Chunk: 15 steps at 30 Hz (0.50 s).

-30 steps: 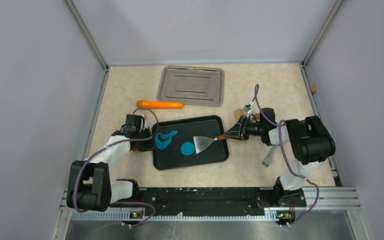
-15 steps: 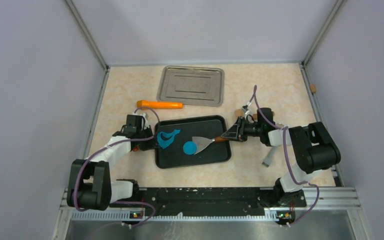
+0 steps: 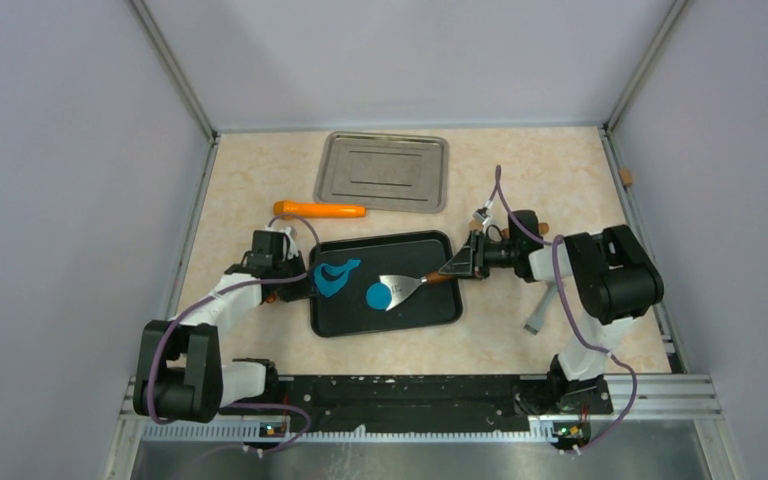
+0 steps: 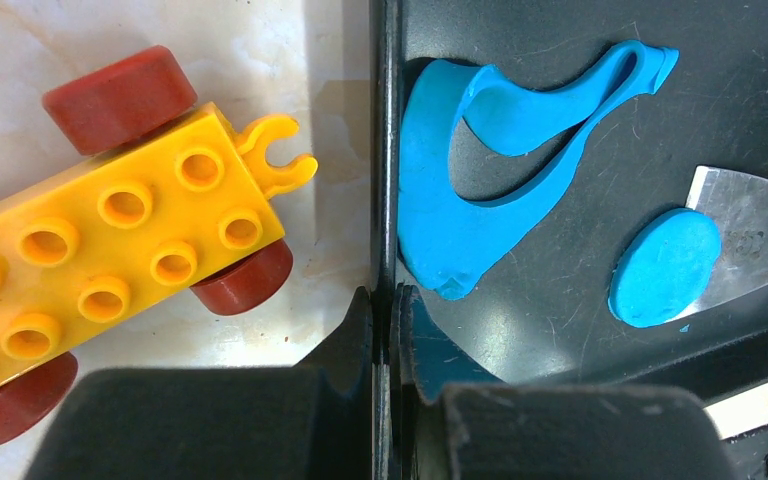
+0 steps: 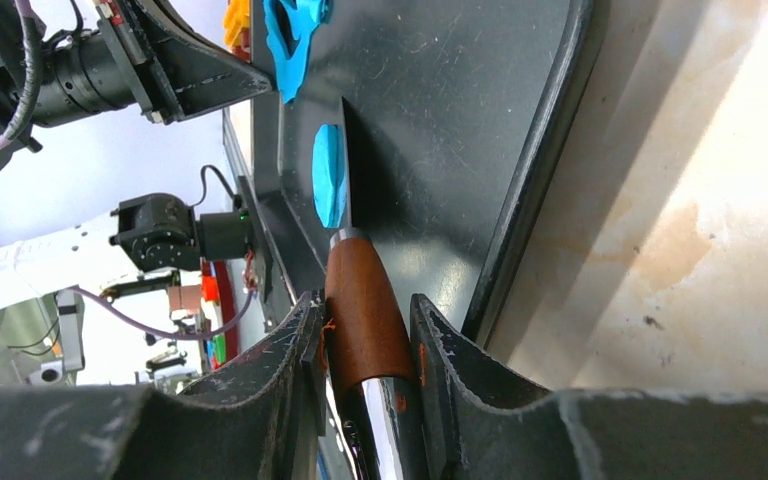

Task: Roll out the dumpling wrappers from the dough

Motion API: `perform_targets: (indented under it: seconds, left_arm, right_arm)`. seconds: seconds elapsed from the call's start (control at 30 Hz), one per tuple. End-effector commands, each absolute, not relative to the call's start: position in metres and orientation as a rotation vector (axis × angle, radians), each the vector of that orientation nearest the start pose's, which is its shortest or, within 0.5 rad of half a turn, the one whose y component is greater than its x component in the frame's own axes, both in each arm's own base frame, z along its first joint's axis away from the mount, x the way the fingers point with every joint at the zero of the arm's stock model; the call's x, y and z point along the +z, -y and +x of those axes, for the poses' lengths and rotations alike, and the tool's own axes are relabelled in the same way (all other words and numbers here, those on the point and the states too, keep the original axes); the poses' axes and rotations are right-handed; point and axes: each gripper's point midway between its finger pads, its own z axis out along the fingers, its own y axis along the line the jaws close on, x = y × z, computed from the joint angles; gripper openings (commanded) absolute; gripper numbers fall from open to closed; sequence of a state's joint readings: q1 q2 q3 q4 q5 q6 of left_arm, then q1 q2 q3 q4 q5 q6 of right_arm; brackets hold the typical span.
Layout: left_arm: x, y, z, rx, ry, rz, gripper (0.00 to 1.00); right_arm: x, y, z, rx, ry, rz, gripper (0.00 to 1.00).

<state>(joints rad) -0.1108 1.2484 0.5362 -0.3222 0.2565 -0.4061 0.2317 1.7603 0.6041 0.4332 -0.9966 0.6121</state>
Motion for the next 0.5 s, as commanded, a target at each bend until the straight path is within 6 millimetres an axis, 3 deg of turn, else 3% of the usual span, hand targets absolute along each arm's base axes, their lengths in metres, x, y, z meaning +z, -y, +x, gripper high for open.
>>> perform_targets:
  seconds: [0.0,0.47]
  left_arm:
    - [0.016,0.1,0.235,-0.603,-2.638,-0.323,0.0]
    - [0.015,0.101,0.236,-0.617,-2.628,-0.318,0.0]
  right_arm:
    - [0.024,-0.23,0.26,1.512,-2.403,-0.209,0.0]
    - [0.035,-0.237,0.261,1.609,-2.343,-0.201,0.0]
